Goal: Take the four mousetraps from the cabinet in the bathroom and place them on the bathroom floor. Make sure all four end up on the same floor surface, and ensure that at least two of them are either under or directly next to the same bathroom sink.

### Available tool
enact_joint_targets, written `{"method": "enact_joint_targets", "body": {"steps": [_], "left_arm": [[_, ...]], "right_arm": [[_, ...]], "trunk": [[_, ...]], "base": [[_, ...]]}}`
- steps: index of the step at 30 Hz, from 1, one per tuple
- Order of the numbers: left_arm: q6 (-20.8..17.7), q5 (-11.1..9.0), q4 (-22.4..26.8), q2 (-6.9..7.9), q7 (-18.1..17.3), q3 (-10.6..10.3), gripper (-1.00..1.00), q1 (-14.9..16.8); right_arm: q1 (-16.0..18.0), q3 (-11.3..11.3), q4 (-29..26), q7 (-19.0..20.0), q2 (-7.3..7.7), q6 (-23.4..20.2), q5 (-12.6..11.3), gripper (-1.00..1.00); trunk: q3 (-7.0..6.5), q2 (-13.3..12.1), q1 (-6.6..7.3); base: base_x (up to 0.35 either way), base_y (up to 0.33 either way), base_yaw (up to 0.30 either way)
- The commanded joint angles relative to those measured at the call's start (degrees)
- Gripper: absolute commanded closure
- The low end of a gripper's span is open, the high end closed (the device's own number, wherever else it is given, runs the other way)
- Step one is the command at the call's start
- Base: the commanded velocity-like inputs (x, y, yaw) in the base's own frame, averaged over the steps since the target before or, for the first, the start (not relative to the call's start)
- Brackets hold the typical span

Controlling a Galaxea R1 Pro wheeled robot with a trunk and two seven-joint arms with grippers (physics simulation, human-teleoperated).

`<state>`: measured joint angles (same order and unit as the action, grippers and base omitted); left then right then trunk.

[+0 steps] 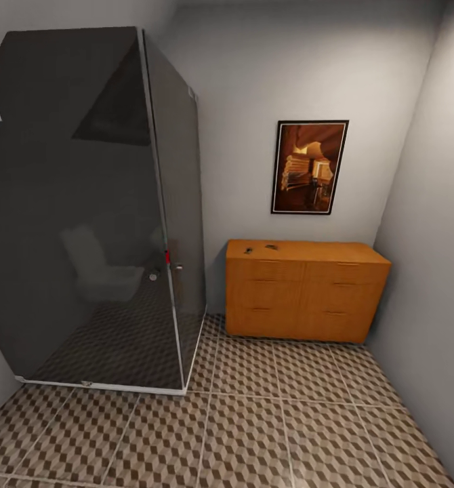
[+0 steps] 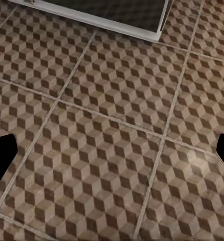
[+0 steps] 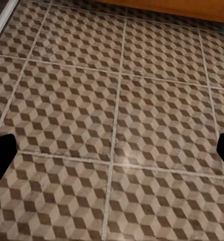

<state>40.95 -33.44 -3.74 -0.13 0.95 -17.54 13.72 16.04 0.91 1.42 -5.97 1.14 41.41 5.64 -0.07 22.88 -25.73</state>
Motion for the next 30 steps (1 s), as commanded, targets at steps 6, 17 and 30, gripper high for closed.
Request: {"method": "enact_joint_targets", "body": {"steps": [6, 17, 30], "left_arm": [[0.27, -0.22, -0.22, -0.04, 0.1, -0.48, -1.0, 0.08], [0.27, -0.22, -0.22, -0.01, 0.11, -0.48, -1.0, 0.08], [0.27, -0.22, -0.22, 0.04, 0.11, -0.48, -1.0, 0.08]], "right_arm": [[0.05, 0.06, 0.16, -0.6, 0.01, 0.16, 0.6, -1.0], [0.05, 0.07, 0.16, -0.59, 0.0, 0.16, 0.6, -1.0], [0.05, 0.07, 0.16, -0.54, -0.03, 0.17, 0.6, -1.0]], "trunk": [[0.02, 0.04, -0.05], [0.02, 0.04, -0.05], [0.02, 0.04, -0.05]], "base": [[0.261, -0.236, 0.192], [0.261, -0.234, 0.029], [0.275, -0.214, 0.001]]}}
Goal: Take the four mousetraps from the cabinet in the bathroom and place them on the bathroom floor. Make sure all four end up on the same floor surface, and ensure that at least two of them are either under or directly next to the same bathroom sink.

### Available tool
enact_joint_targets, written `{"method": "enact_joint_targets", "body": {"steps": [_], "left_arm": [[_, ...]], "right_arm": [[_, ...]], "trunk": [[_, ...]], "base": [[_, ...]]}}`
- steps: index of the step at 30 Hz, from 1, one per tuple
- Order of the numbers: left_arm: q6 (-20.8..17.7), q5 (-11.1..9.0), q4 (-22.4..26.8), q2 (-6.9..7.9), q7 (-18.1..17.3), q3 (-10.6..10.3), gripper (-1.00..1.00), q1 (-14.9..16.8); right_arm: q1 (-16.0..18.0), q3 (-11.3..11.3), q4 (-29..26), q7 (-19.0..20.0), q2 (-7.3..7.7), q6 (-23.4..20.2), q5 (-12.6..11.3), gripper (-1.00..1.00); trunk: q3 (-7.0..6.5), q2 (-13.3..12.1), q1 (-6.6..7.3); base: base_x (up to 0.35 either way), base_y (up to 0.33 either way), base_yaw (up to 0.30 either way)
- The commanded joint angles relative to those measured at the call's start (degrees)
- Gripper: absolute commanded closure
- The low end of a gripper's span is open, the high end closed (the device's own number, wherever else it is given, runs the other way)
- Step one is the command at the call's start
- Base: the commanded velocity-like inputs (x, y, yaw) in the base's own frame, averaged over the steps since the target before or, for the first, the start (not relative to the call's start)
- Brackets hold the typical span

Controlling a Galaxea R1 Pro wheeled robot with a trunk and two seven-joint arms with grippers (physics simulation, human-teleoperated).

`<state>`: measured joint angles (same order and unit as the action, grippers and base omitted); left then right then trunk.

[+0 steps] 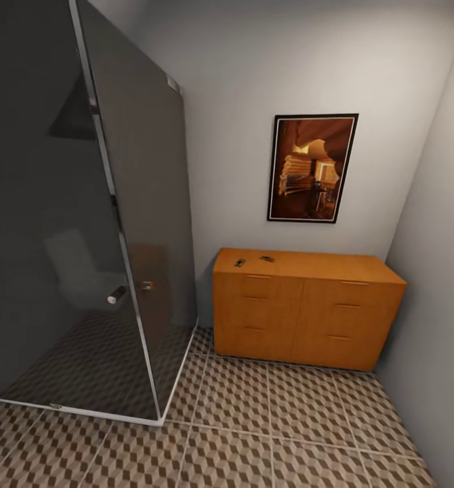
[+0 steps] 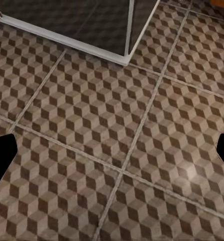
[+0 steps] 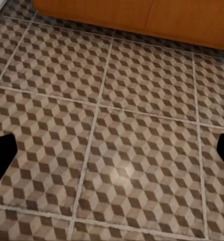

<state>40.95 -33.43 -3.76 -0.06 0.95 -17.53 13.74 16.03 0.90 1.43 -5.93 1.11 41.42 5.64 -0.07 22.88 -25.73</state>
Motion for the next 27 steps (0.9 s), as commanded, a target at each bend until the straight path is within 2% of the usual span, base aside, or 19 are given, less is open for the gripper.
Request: {"method": "enact_joint_targets", "body": {"steps": [1, 14, 27], "left_arm": [[0.27, -0.23, -0.2, -0.03, 0.1, -0.48, -1.0, 0.06], [0.27, -0.23, -0.2, 0.14, 0.07, -0.48, -1.0, 0.06], [0.27, -0.23, -0.2, 0.18, 0.01, -0.48, -1.0, 0.06]], "right_arm": [[0.05, 0.08, 0.15, -0.57, 0.01, 0.15, 0.6, -1.0], [0.05, 0.1, 0.15, -0.57, -0.03, 0.15, 0.6, -1.0], [0.05, 0.11, 0.15, -0.57, -0.05, 0.15, 0.6, -1.0]], "trunk": [[0.02, 0.04, -0.05], [0.02, 0.04, -0.05], [0.02, 0.04, -0.05]], "base": [[0.277, -0.211, 0.0], [0.297, -0.167, 0.0], [0.323, -0.027, 0.0]]}}
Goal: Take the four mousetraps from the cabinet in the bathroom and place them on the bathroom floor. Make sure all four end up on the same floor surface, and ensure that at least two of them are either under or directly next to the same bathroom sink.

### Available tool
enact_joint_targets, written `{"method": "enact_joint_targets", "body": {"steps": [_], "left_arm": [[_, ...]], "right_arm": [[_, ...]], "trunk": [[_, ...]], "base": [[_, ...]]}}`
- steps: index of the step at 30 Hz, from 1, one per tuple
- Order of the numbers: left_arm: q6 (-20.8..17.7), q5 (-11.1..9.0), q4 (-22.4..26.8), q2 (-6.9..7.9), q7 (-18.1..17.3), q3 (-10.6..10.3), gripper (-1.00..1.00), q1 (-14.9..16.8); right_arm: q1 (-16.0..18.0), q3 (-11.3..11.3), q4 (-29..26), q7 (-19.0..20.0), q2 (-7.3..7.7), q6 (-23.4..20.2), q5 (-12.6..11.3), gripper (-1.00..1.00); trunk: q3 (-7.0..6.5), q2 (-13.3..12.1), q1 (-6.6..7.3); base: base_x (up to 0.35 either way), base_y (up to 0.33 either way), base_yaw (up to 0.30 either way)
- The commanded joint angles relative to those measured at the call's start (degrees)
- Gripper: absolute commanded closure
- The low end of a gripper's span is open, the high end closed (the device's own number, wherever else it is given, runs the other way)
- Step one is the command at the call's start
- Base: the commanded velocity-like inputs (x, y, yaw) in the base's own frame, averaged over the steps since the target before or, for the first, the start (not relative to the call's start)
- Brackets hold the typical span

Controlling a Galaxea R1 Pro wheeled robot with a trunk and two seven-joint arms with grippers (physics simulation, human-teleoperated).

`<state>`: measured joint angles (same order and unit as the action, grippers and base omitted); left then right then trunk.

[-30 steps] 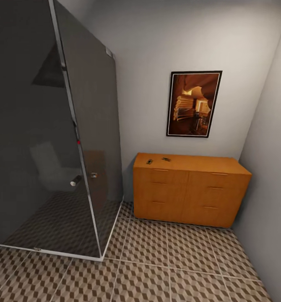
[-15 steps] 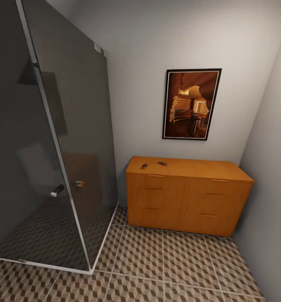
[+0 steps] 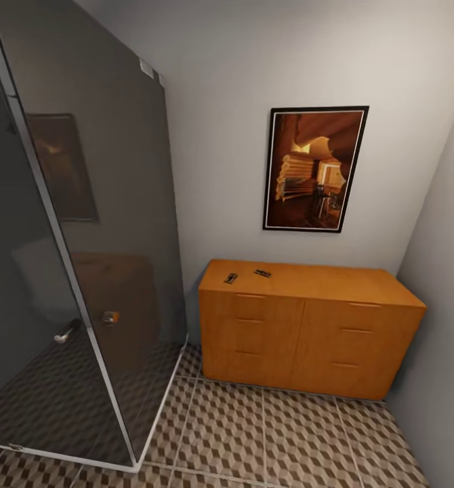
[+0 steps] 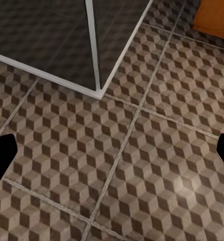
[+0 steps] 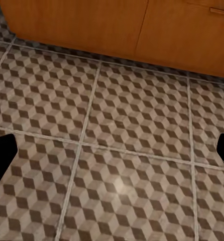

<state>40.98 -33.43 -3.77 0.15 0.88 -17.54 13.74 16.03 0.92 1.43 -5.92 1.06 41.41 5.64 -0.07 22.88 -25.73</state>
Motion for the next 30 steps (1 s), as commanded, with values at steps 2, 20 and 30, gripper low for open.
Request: {"method": "enact_joint_targets", "body": {"steps": [2, 20, 30], "left_arm": [[0.24, -0.23, -0.19, -0.11, 0.09, -0.48, -1.0, 0.06], [0.16, -0.23, -0.19, -0.26, 0.11, -0.48, -1.0, 0.06], [0.15, -0.23, -0.19, -0.29, 0.18, -0.48, -1.0, 0.06]], "right_arm": [[0.05, 0.08, 0.15, -0.58, 0.01, 0.16, 0.6, -1.0], [0.05, 0.05, 0.24, -0.58, 0.0, 0.16, 0.6, -1.0], [0.05, 0.06, 0.24, -0.58, 0.0, 0.16, 0.6, -1.0]], "trunk": [[0.02, 0.04, -0.06], [0.02, 0.04, -0.06], [0.02, 0.04, -0.06]], "base": [[0.325, -0.001, 0.0], [0.311, -0.147, 0.0], [0.291, -0.214, 0.0]]}}
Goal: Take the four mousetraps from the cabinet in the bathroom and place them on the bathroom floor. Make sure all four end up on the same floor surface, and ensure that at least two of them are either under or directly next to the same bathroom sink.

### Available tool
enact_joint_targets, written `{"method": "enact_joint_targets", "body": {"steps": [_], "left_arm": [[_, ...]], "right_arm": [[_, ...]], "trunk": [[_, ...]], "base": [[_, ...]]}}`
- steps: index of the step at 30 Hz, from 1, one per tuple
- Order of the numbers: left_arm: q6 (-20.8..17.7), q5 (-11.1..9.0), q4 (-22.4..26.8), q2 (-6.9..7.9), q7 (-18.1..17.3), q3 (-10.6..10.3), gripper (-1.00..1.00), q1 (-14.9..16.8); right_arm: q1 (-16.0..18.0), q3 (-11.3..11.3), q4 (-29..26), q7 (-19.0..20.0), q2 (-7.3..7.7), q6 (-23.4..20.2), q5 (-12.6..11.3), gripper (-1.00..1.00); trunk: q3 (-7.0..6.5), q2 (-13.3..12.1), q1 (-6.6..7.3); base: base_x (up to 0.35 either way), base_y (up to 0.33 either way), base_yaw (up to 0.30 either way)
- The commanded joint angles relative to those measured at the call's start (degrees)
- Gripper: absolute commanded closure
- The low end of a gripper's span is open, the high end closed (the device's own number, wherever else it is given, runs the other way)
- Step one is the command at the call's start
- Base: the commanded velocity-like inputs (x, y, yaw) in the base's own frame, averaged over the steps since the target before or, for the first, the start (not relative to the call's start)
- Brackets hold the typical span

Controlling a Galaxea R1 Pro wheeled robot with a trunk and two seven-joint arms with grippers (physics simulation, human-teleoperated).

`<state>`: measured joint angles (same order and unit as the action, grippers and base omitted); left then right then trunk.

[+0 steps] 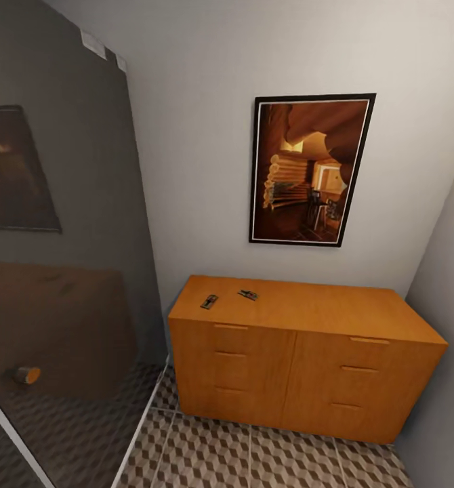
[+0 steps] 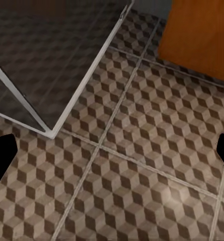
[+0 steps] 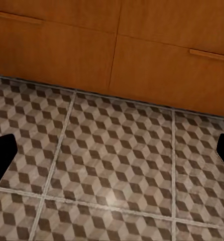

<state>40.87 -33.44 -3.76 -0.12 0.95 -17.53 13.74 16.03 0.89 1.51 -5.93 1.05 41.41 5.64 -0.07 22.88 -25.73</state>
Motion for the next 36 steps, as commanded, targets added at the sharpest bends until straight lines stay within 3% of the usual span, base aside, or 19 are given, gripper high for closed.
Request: {"method": "enact_joint_targets", "body": {"steps": [1, 12, 36], "left_arm": [[0.27, -0.23, -0.2, -0.02, 0.08, -0.49, -1.0, 0.06], [0.37, -0.26, -0.2, 0.22, 0.03, -0.41, -1.0, 0.06], [0.87, -0.31, -0.2, 0.53, 0.01, -0.22, -1.0, 0.06]], "right_arm": [[0.06, 0.08, 0.16, -0.57, 0.0, 0.16, 0.6, -1.0], [0.06, 0.09, 0.16, -0.57, 0.0, 0.16, 0.6, -1.0], [0.06, 0.11, 0.16, -0.22, 0.0, 0.16, 0.6, -1.0]], "trunk": [[0.02, 0.04, -0.05], [0.02, 0.04, -0.05], [-0.46, 0.04, -0.05]], "base": [[0.296, -0.2, 0.0], [0.269, -0.121, 0.0], [0.027, 0.006, -0.06]]}}
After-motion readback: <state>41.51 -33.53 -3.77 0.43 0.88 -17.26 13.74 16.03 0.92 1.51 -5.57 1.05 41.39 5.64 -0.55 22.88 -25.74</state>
